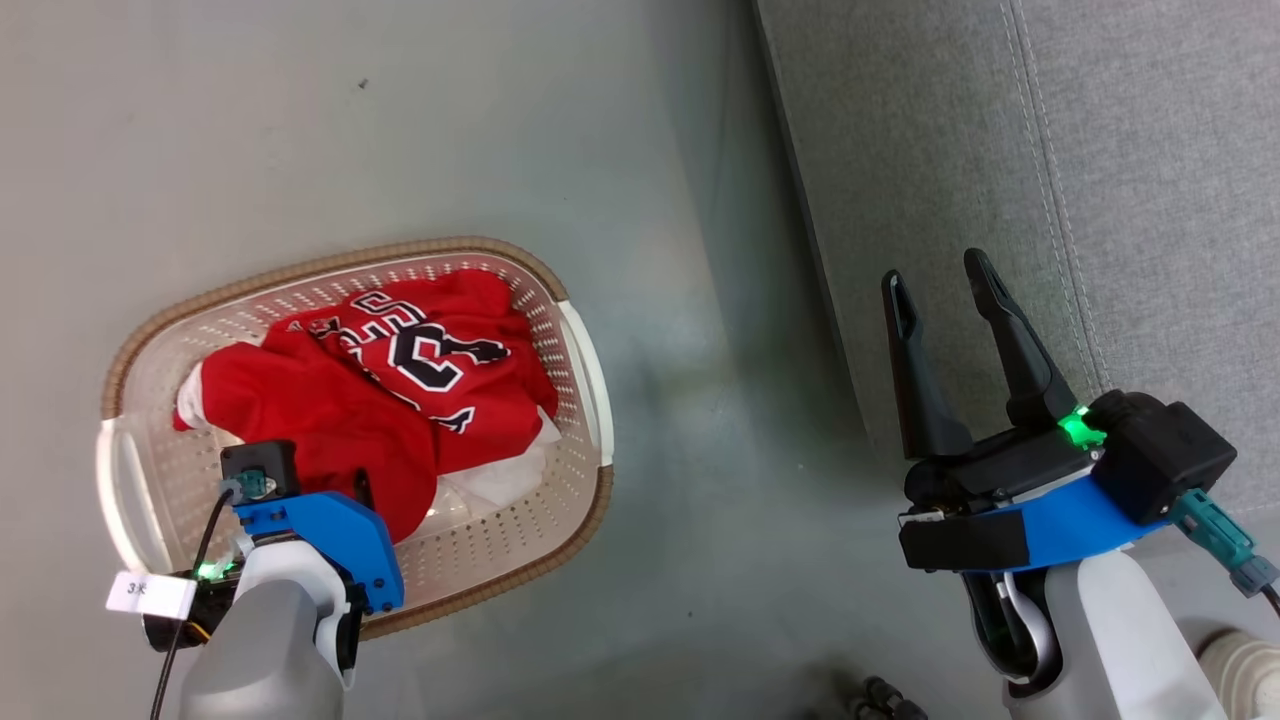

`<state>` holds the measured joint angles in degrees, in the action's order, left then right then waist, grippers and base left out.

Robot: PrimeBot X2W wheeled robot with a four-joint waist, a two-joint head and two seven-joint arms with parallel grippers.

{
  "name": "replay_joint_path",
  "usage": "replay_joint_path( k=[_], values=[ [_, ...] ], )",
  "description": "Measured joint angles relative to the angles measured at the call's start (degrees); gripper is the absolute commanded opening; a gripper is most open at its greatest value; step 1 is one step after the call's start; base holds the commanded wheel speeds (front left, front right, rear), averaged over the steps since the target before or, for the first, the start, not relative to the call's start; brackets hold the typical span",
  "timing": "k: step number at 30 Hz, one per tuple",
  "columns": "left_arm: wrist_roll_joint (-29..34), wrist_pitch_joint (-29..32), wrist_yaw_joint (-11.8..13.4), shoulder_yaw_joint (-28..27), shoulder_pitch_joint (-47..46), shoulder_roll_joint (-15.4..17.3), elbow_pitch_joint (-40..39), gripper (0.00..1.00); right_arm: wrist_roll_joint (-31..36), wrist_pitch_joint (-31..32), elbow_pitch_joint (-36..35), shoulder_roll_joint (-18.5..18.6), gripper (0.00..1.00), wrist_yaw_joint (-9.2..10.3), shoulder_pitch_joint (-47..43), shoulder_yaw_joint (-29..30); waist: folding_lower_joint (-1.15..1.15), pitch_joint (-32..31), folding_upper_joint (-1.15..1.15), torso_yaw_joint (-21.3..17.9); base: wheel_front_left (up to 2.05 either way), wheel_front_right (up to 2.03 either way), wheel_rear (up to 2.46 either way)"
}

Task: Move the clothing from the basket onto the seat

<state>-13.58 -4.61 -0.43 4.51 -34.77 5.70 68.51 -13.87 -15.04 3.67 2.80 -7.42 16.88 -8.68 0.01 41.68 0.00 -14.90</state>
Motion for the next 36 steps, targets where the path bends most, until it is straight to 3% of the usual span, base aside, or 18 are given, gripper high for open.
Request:
replay_joint_path(
  k=[20,23,24,25,27,28,36],
  values=[
    [-1.55,2.59,0.75,0.56,-6.06,1.9,3.64,1.0,-1.42,0.0,-2.21,0.01,1.0,-0.01,1.26,-1.51,0.0,6.1,0.0,-3.85,0.0,0.0,0.0],
    [-1.88,2.68,0.96,0.56,-6.42,2.04,3.88,0.82,-1.46,0.0,-2.18,0.01,1.0,0.0,1.26,-1.66,0.0,6.16,0.0,-4.03,0.0,0.0,0.0],
    [-2.04,2.67,1.01,0.56,-6.45,2.09,3.93,0.72,-1.57,0.0,-2.16,0.01,1.0,0.0,1.26,-1.77,-0.01,6.14,0.0,-4.08,0.0,0.0,0.0],
    [-2.05,2.66,1.14,0.59,-6.45,2.11,4.03,0.48,-1.65,0.0,-2.16,0.01,1.0,0.0,1.26,-1.89,0.0,6.1,0.0,-4.14,0.0,0.0,0.0],
    [-2.07,2.65,1.23,0.76,-6.45,2.13,4.17,0.24,-1.67,0.0,-2.16,0.01,1.0,-0.01,1.26,-2.02,-0.01,6.04,0.0,-4.23,0.0,0.0,0.0],
    [-2.11,2.59,1.31,0.85,-6.45,2.12,4.23,0.0,-1.67,0.0,-2.16,0.01,1.0,0.0,1.26,-2.04,-0.01,5.99,0.0,-4.27,0.0,0.0,0.0],
    [-2.6,2.74,0.54,1.55,-6.44,2.1,4.64,0.0,-1.55,0.0,-2.07,0.01,1.0,0.0,1.26,-1.98,-0.01,5.14,0.0,-3.81,0.0,0.0,0.0]
  ],
)
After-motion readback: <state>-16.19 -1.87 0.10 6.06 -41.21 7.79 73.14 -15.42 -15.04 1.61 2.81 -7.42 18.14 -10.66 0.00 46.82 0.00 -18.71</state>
